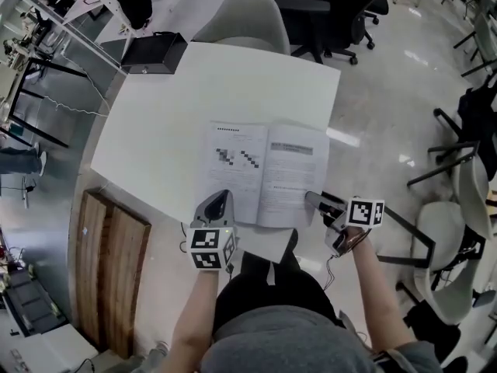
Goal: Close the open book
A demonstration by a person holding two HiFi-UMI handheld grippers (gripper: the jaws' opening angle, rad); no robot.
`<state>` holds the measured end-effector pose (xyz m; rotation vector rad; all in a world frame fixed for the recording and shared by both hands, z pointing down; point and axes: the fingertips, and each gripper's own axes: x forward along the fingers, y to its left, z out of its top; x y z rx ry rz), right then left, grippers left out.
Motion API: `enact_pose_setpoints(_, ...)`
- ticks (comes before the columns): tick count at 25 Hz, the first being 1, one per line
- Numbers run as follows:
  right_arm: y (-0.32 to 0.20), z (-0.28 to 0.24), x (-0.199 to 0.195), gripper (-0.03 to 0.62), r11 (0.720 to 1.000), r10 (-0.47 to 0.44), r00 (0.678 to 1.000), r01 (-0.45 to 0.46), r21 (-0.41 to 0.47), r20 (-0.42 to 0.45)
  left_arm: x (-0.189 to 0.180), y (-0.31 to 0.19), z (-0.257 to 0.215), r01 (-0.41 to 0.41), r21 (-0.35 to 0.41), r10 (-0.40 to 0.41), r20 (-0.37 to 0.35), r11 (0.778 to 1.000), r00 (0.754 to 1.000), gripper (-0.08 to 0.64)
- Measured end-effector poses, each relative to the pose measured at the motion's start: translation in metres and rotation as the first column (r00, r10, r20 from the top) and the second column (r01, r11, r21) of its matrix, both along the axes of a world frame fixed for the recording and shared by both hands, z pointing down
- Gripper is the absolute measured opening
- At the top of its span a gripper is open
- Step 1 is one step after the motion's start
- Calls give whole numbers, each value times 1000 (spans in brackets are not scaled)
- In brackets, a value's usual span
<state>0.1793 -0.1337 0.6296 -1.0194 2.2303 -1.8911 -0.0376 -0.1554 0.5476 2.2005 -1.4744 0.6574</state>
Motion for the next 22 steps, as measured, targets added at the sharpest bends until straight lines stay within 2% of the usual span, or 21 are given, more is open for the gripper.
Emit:
enact_pose_setpoints(7,4,-7,5,195,1000,24,1000,-24,2,-6,9,-4,5,-29,-2,29,-2,1000,1000,8)
enact_pose_setpoints(14,5,-22,9,143,997,55,998,-55,50,-1,19,-5,11,-67,-22,67,0,997,998,8)
enact_pose_setpoints(22,4,-38,13,89,993,79,996,-74,90,-49,24,-6,17,-97,-48,97,-6,994,995,7)
